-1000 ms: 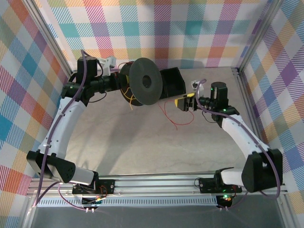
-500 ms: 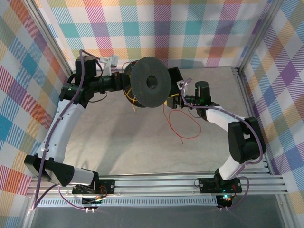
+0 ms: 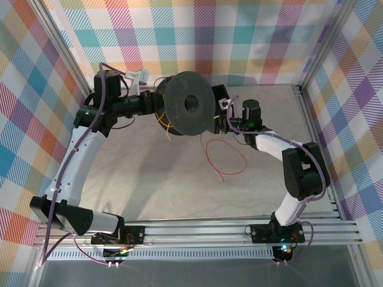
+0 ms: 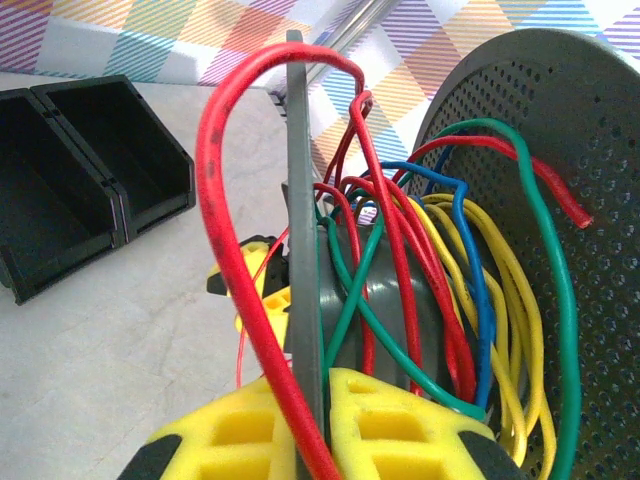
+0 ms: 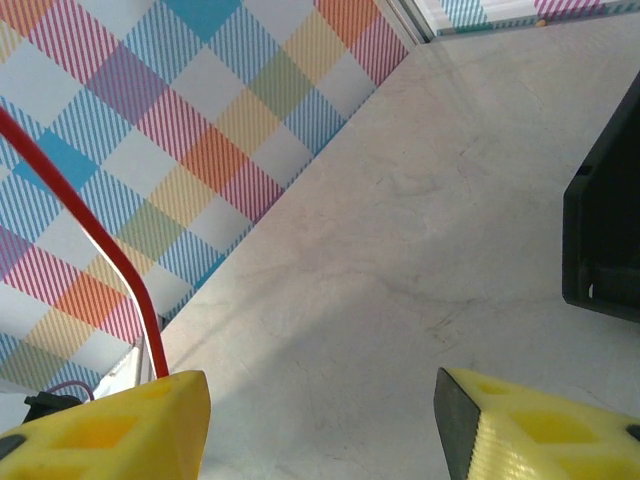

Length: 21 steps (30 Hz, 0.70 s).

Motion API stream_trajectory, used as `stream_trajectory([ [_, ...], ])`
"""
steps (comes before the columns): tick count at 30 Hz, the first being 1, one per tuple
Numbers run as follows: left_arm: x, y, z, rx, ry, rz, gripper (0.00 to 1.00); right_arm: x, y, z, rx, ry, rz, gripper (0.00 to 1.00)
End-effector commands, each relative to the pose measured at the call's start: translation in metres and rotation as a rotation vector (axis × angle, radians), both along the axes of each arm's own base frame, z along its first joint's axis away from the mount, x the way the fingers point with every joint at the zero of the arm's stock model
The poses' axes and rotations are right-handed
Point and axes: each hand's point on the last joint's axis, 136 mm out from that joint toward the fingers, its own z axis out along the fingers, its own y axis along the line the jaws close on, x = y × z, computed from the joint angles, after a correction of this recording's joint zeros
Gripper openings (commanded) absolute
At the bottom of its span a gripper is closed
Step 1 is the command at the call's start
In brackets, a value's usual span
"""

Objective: Wrap the cables

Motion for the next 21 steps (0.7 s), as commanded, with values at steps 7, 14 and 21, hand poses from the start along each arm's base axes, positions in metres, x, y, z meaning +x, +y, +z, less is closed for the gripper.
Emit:
stream_trajectory([
  [7, -0.011, -0.005, 0.037, -0.060, -0.128, -0.045, 0.00, -0.015, -0.002, 0.028, -0.002, -0.082, 0.030, 0.63],
  [14, -0.011, -0.005, 0.037, -0.060, -0.128, -0.043, 0.00, -0.024, -0.008, 0.035, -0.015, -0.103, 0.029, 0.65],
  [21, -0.011, -0.005, 0.037, -0.064, -0.128, -0.045, 0.00, -0.023, 0.001, 0.037, 0.043, -0.049, 0.084, 0.63],
])
